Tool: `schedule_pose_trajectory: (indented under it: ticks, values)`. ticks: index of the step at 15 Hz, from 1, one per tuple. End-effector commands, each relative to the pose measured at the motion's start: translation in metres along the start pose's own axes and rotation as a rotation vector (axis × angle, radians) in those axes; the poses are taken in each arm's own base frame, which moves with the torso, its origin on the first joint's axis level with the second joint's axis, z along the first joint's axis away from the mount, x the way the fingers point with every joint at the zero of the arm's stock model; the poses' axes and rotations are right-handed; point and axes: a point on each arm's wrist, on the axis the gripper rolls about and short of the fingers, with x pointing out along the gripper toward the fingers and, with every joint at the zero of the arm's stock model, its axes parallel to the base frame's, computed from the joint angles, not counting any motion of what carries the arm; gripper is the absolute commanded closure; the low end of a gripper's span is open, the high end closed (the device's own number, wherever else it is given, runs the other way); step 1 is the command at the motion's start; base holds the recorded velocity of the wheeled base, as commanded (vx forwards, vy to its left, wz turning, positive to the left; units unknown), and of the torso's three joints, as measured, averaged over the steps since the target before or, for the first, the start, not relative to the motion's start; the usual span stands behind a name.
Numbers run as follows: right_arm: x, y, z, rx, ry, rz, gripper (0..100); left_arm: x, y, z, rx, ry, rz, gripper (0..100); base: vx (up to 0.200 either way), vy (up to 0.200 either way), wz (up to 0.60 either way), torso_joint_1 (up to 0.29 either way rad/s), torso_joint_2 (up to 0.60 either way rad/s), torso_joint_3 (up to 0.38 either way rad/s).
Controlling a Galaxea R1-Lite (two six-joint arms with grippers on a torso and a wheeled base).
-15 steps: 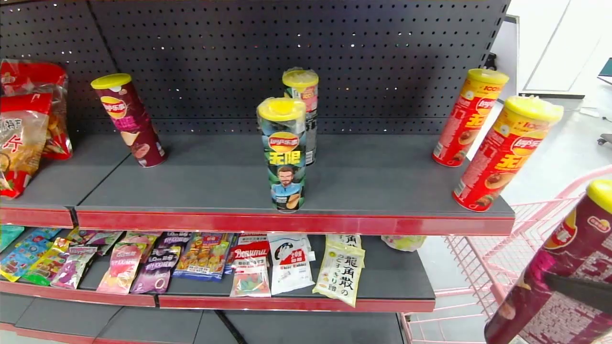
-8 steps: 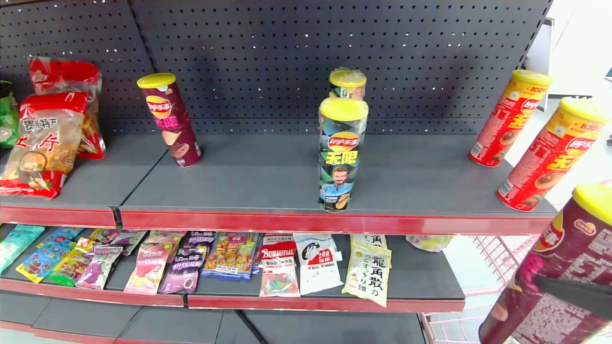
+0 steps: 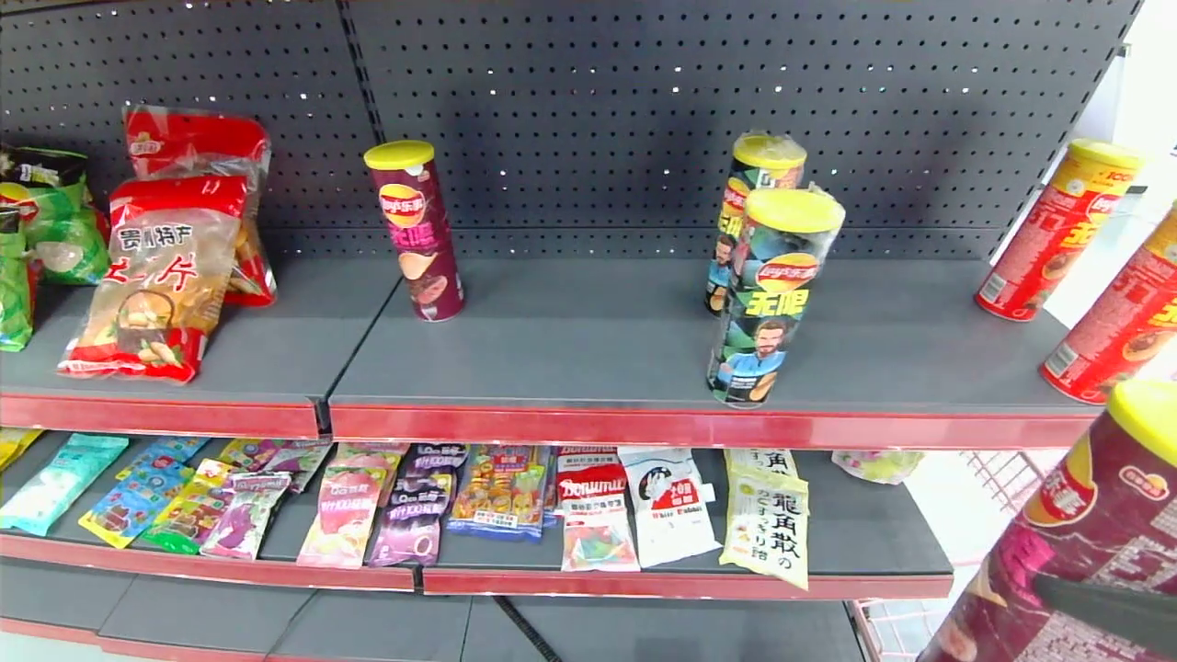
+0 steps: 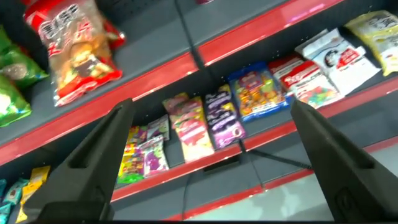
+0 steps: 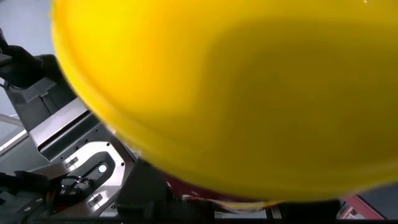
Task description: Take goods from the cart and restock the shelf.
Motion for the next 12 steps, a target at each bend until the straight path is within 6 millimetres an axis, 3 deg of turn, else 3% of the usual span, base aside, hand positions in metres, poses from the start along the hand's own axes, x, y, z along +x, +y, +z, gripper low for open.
schedule_pose_trajectory:
  ticks: [1,12]
  values:
    - [-0.0002,0.0003,0.0002,-0.001,-0.001,0.003,100,0.0002,0.0001,0.0001,0.0,0.0,-0.002,0,0.0,0.2,0.0,0.002,0.0,-0.002]
    - [-0.0026,0.0053,-0.0002,-0.024,-0.012,0.043,100,-0.0002,0.0004,0.0009,0.0,-0.002,0.001,0,0.0,0.2,0.0,0.002,0.0,0.002]
